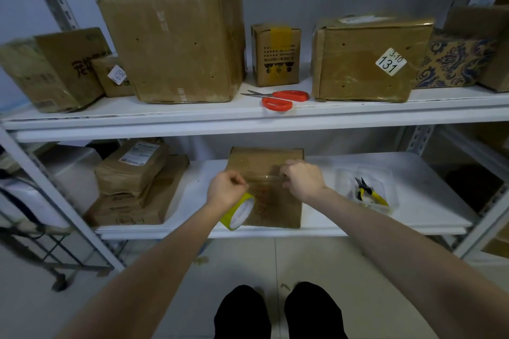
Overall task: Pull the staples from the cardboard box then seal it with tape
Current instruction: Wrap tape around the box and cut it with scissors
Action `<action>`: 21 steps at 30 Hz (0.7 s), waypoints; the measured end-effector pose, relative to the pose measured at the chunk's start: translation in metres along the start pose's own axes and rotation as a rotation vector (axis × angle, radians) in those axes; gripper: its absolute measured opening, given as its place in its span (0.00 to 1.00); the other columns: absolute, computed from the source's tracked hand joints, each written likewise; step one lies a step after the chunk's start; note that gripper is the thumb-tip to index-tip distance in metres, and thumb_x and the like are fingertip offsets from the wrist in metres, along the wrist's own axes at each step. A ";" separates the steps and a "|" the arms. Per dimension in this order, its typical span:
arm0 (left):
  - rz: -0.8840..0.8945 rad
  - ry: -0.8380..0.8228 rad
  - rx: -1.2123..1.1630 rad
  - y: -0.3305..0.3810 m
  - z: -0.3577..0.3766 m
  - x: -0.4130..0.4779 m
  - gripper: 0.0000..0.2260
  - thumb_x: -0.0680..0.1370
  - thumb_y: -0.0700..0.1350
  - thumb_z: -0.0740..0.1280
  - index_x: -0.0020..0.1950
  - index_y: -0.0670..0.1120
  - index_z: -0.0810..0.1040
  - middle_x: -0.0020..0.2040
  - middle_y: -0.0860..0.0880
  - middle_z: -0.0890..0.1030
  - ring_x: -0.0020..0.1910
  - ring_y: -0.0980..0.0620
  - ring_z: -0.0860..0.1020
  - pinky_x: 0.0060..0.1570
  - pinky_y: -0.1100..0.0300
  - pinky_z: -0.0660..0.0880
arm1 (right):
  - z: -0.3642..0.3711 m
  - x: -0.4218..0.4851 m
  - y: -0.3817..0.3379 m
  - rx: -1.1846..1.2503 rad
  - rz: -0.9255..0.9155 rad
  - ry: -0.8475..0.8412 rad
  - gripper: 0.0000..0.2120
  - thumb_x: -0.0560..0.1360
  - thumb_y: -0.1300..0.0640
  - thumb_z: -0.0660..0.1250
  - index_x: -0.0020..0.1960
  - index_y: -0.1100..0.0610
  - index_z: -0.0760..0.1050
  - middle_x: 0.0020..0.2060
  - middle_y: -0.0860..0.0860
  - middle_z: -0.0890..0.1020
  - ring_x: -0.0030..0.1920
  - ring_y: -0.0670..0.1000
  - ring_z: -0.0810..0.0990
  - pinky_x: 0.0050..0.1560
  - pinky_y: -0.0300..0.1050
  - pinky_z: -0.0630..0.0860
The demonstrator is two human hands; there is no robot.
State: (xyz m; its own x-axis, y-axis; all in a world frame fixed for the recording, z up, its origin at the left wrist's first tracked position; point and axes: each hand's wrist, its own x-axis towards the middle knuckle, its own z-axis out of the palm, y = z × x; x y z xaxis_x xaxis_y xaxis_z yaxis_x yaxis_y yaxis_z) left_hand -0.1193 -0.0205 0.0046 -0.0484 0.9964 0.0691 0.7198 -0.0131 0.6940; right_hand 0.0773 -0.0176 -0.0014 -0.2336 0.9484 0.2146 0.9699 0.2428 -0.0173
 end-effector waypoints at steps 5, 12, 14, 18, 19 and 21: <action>-0.002 -0.055 -0.112 0.004 -0.003 0.002 0.12 0.72 0.39 0.71 0.31 0.51 0.75 0.36 0.52 0.78 0.43 0.52 0.76 0.45 0.62 0.71 | -0.006 -0.001 0.028 0.001 0.054 -0.028 0.11 0.77 0.54 0.66 0.58 0.51 0.80 0.57 0.49 0.79 0.57 0.55 0.78 0.50 0.46 0.76; -0.027 -0.122 -0.191 0.010 0.004 0.002 0.10 0.72 0.39 0.71 0.32 0.49 0.77 0.36 0.53 0.78 0.44 0.51 0.77 0.50 0.57 0.74 | -0.005 -0.004 0.026 -0.048 0.064 -0.039 0.12 0.80 0.55 0.60 0.60 0.52 0.78 0.56 0.50 0.78 0.56 0.54 0.78 0.55 0.47 0.73; -0.042 -0.117 -0.249 0.009 0.006 0.002 0.11 0.72 0.38 0.71 0.31 0.49 0.77 0.38 0.52 0.79 0.47 0.50 0.78 0.55 0.56 0.74 | -0.010 -0.003 0.013 0.032 0.023 0.057 0.13 0.79 0.53 0.59 0.60 0.52 0.78 0.55 0.50 0.77 0.59 0.54 0.76 0.59 0.48 0.69; -0.075 -0.094 -0.341 0.010 0.006 -0.001 0.11 0.74 0.39 0.68 0.32 0.49 0.77 0.39 0.49 0.79 0.47 0.50 0.77 0.56 0.56 0.73 | -0.019 -0.006 -0.026 0.528 0.040 0.026 0.15 0.79 0.48 0.60 0.40 0.54 0.78 0.37 0.53 0.79 0.41 0.54 0.76 0.40 0.46 0.69; -0.076 -0.101 -0.349 0.010 0.006 -0.002 0.11 0.75 0.39 0.67 0.33 0.49 0.77 0.40 0.48 0.79 0.47 0.50 0.76 0.56 0.55 0.73 | -0.018 -0.007 -0.033 0.632 0.053 -0.019 0.16 0.79 0.48 0.62 0.38 0.55 0.78 0.34 0.52 0.79 0.37 0.52 0.76 0.36 0.45 0.68; -0.066 -0.122 -0.364 0.011 0.004 -0.006 0.11 0.76 0.38 0.66 0.35 0.49 0.77 0.41 0.48 0.79 0.47 0.50 0.76 0.56 0.56 0.72 | -0.013 -0.009 -0.042 0.746 0.081 -0.028 0.11 0.75 0.52 0.68 0.39 0.57 0.82 0.33 0.49 0.80 0.35 0.47 0.76 0.36 0.41 0.68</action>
State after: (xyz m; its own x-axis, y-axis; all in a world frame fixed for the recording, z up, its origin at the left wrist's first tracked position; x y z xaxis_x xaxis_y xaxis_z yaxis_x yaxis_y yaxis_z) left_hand -0.1083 -0.0263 0.0090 0.0124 0.9984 -0.0546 0.4241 0.0442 0.9045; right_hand 0.0392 -0.0388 0.0099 -0.1747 0.9715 0.1601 0.6822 0.2366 -0.6918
